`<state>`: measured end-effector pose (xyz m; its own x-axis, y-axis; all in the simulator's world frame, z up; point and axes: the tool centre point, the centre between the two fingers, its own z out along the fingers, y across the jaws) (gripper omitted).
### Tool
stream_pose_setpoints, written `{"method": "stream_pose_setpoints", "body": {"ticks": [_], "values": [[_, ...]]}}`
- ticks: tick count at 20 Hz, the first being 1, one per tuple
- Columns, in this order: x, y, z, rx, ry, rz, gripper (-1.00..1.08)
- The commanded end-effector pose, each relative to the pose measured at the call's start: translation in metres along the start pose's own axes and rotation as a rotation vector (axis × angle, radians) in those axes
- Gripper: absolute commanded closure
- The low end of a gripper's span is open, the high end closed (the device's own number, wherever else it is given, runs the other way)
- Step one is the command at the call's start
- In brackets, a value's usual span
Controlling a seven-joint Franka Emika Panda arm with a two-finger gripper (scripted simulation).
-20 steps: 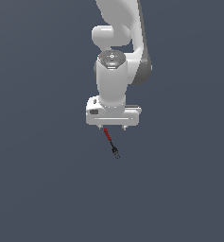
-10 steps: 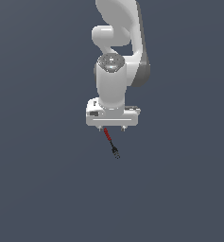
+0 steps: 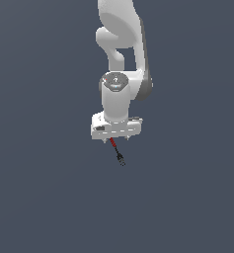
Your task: Pick up the object and move it to a goal position.
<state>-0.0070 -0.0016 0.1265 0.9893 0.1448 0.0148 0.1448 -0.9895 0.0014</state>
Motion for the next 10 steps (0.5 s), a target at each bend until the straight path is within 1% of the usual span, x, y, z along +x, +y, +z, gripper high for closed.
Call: {"method": "stream_pose_setpoints", "body": {"ticks": [1, 6, 10], "values": [[-0.004, 0.0, 0.017, -0.001, -0.004, -0.058, -0.92], [-0.012, 0.001, 0.045, 0.0, -0.01, -0.156, -0.92], [-0.017, 0.0, 0.06, 0.002, -0.013, -0.209, -0.92]]}}
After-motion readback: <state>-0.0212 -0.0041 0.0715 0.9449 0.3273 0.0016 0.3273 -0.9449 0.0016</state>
